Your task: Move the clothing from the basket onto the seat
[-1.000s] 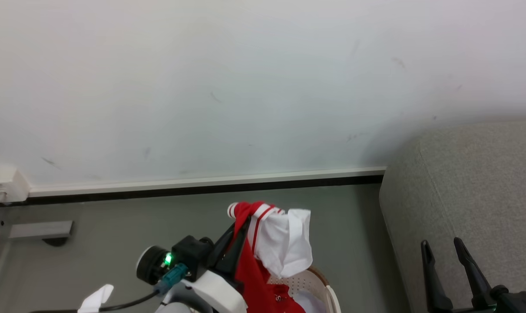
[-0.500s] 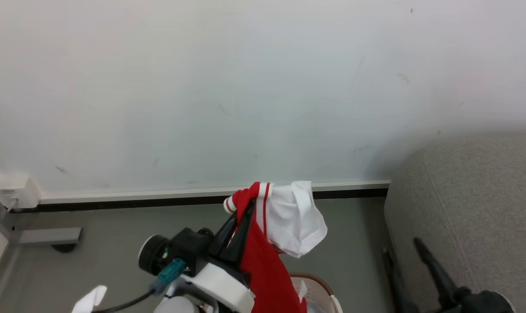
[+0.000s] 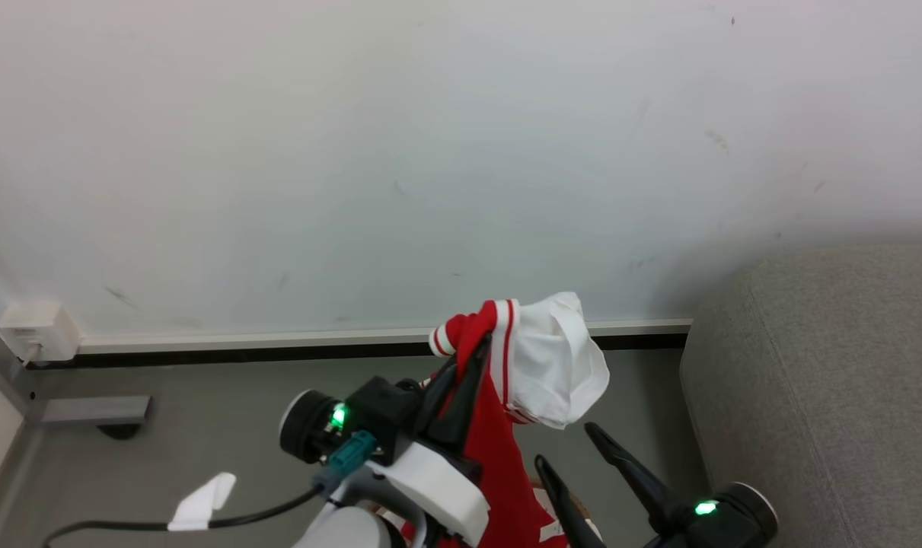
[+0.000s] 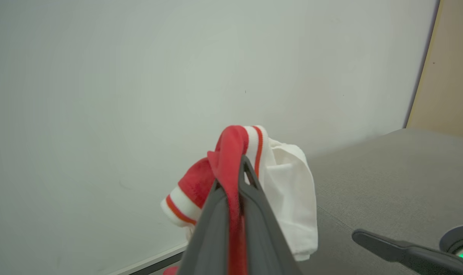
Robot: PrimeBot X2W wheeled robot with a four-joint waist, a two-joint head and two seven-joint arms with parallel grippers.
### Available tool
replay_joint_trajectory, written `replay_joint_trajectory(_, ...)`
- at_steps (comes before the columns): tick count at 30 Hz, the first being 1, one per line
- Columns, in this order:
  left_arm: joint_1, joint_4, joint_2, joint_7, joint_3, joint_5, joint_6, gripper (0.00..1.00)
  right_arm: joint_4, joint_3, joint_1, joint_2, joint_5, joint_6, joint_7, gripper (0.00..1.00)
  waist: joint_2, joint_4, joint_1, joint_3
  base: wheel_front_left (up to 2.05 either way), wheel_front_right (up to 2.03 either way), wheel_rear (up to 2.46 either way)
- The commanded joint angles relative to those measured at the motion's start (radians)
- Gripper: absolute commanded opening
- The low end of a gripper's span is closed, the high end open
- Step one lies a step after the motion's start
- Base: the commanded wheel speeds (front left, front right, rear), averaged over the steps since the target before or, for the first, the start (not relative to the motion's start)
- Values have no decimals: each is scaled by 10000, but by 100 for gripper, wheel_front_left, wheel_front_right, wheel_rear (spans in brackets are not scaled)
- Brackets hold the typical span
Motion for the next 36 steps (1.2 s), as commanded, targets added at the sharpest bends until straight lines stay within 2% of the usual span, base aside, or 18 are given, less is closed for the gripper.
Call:
replay_joint_trajectory(1,-120,-58,-69,54,-70,62,55,0,104,152,-226,6,11,-21,-34,100,0,5,0,-22,0,0,0)
replay_joint_trajectory(5,-197,-108,-226,258,-367,183,3,0,486,462,-693,109,29,-21,-34,100,0,15,0,-31,0,0,0)
replay_joint_trajectory(12,-206,-148,-570,722,-912,142,-116,0,1741,690,-1497,228,-577,-21,-19,100,0,35,0,-13,0,0,0)
replay_joint_trajectory(17,-120,-249,-710,1030,-1277,-4,-343,0,2797,1143,-1978,258,-315,-21,-16,100,0,28,0,-36,0,0,0)
replay_joint_trajectory(18,-99,-271,-714,1089,-1320,-49,-352,0,2926,1192,-2075,250,-255,-21,-16,57,0,25,0,-44,0,0,0)
replay_joint_trajectory(19,-59,-298,-739,1142,-1349,-119,-376,0,3019,1229,-2159,238,-144,-21,-18,7,0,28,0,-54,0,0,0)
replay_joint_trajectory(20,-45,-321,-751,1172,-1368,-146,-385,0,3102,1291,-2215,205,-32,-21,-16,0,0,33,0,-54,0,0,0)
replay_joint_trajectory(32,76,-87,-560,1112,-1213,-279,-200,0,2619,1523,-2199,-429,1133,-21,-22,0,0,-93,0,8,0,0,0)
replay_joint_trajectory(33,73,-28,-527,1076,-1179,-245,-154,3,2556,1527,-2163,-474,1200,-21,-20,0,0,-124,0,13,0,0,0)
replay_joint_trajectory(34,78,36,-491,1013,-1147,-214,-151,30,2472,1518,-2128,-537,1291,-21,-22,0,0,-160,0,19,0,0,0)
replay_joint_trajectory(35,104,94,-470,968,-1123,-235,-131,49,2383,1477,-2088,-598,1377,-21,-22,0,0,-200,0,27,0,0,0)
replay_joint_trajectory(36,104,94,-470,968,-1123,-235,-131,49,2383,1477,-2088,-598,1377,-21,-22,0,0,-200,0,27,0,0,0)
